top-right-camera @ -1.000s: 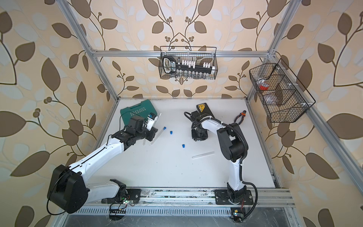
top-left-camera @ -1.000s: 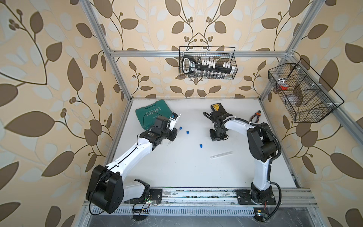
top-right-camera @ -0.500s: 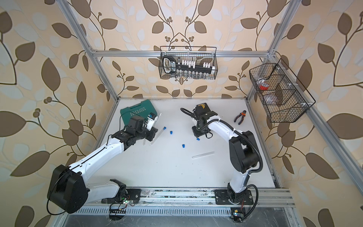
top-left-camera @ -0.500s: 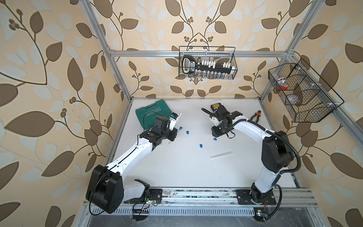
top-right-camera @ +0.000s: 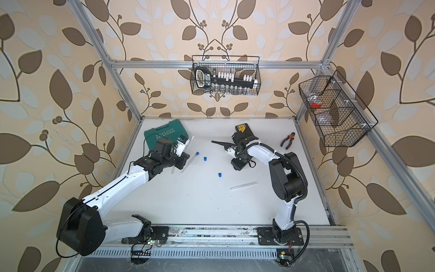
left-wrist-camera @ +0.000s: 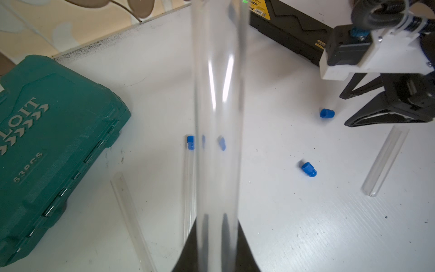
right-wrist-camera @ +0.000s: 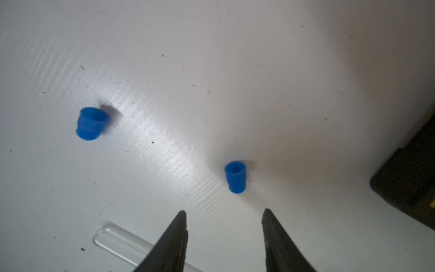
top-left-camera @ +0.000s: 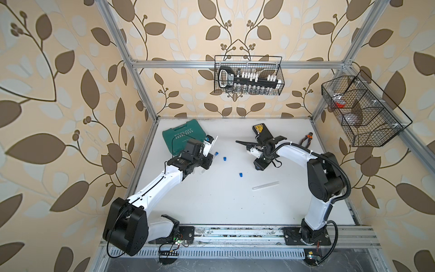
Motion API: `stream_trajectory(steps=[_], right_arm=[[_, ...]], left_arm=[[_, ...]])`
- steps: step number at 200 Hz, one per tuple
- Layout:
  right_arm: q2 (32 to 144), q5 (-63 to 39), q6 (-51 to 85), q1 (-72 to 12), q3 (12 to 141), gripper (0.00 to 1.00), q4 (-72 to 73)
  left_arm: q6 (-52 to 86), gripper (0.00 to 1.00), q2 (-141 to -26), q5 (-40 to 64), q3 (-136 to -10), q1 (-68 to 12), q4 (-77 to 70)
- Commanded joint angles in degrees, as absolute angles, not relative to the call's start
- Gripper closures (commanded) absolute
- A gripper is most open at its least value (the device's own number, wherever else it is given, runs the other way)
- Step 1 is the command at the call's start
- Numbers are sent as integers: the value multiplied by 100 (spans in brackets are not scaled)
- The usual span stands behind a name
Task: Insert stoppers into test tubes
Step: Pick up the stopper from the center of the board.
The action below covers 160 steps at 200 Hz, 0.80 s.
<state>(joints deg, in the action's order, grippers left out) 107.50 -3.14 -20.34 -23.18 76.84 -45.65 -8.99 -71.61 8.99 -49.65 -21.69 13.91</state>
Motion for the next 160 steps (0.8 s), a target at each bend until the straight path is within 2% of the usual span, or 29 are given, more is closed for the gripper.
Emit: stream_trajectory(steps=[1,89,160], right_arm=[[10994,-229,-2259,-2330,7873,50,-4579],[11482,-105,-2102,-2427,8079,58,-4500],[11688,43,-1945,-2429,8238,75,-4630]], left_arm=[[-984,100,-6996,1016,-5080,-2171,1270],[-1011,100,-7005,986,-5072,-2171,1273],[-1020,100,-7014,995,-5080,-2171,1283]])
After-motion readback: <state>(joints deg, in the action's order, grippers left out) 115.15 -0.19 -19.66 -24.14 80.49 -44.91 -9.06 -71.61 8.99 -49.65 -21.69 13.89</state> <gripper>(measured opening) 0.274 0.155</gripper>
